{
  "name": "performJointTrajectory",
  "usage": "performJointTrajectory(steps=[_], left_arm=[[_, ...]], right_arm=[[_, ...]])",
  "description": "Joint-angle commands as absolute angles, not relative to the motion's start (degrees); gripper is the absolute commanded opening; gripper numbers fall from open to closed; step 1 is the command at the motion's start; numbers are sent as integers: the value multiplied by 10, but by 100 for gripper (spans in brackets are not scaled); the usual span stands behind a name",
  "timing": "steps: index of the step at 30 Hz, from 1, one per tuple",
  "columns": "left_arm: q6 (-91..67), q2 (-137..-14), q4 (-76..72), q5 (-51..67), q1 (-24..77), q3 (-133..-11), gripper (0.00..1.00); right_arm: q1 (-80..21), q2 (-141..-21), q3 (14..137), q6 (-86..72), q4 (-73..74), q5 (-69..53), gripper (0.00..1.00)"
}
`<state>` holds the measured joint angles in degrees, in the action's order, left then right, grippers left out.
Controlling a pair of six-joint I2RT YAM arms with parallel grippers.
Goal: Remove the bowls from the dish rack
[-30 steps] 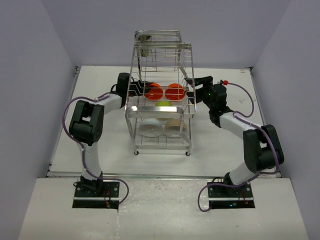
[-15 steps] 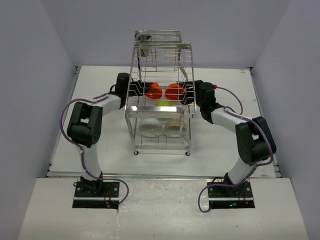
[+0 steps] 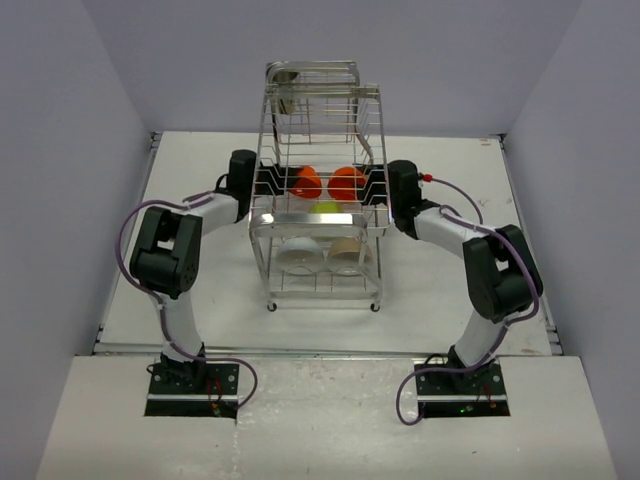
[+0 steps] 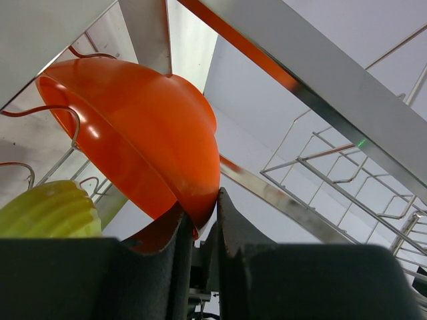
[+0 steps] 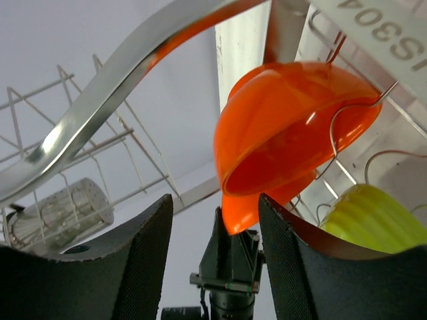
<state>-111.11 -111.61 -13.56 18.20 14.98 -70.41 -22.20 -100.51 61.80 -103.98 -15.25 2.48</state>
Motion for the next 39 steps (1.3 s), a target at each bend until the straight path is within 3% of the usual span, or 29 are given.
performJointTrajectory(steps=[1,4,17,23,26,29,39], left_arm=[[-1075,-1082,-145,162,120,-686,0],[-1071,-1078,-161,161,117,-679,0],[-1075,-1139,-233,199,112,-700,0],[-1072,-1170,-262,214,108,-711,0],[-1069,-1177,-274,219,103,-708,0],[-1067,-1179,-288,223,100,-702,0],[-1057,-1165,-337,235,98,-669,0]], right_arm=[[-224,-1027,650,-1061,-134,67,55],[-225,-1038,653,-1067,-141,74,50],[-221,-1117,714,-1075,-169,65,49],[-215,-1136,717,-1079,-198,60,32],[-211,-1143,713,-1079,-220,50,10],[-207,-1142,706,-1073,-237,40,0],[-202,-1114,615,-1071,-376,4,0]])
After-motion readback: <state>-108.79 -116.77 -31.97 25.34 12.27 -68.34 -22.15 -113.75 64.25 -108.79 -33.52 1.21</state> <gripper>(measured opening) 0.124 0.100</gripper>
